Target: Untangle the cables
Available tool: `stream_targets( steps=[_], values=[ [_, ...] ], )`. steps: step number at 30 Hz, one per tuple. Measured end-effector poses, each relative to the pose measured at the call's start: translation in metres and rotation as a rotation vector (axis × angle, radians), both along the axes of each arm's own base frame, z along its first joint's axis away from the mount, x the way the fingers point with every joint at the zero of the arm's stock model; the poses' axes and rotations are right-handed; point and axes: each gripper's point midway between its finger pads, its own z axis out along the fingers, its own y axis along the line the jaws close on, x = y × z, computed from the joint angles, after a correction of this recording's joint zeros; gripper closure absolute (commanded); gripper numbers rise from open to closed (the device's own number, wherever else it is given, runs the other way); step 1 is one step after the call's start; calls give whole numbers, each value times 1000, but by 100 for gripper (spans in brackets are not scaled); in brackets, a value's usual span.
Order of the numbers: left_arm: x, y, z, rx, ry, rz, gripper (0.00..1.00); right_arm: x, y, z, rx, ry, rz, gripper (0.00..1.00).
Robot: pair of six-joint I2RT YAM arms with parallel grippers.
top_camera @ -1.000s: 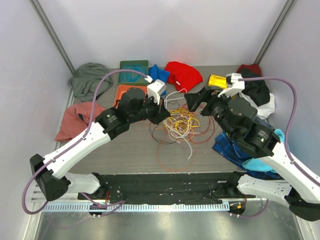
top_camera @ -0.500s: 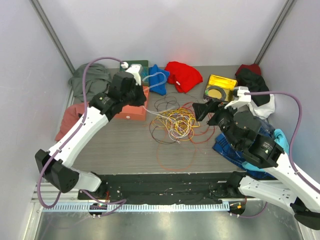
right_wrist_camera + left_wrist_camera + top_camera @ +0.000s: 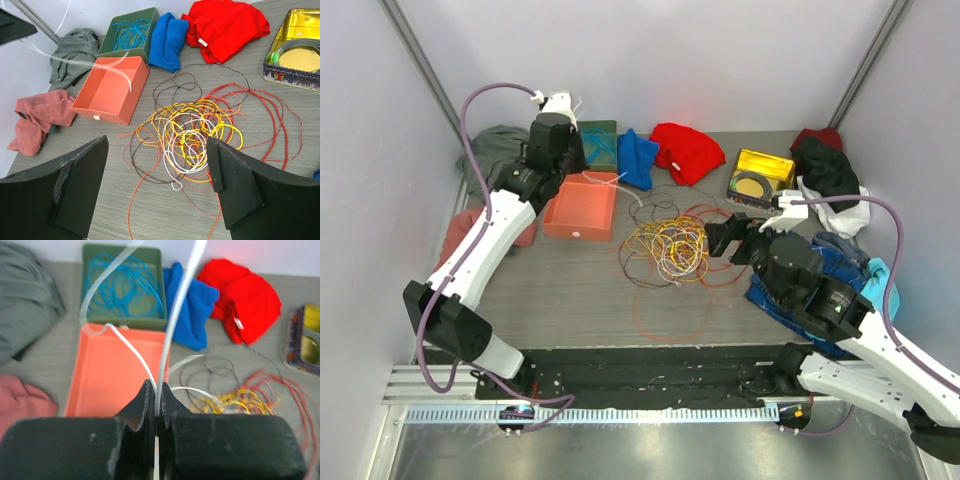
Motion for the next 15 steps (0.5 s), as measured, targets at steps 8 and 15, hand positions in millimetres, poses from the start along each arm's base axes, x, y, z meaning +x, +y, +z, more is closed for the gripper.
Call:
stream_targets(
  steps=[8,15],
  values=[
    [30,21,-8,141,-108,99,100,1,1,-10,-11,8,-3,13],
    [36,49,-34,290,-134,209,100,1,-2,-19,-19,9,-11,14]
  ],
)
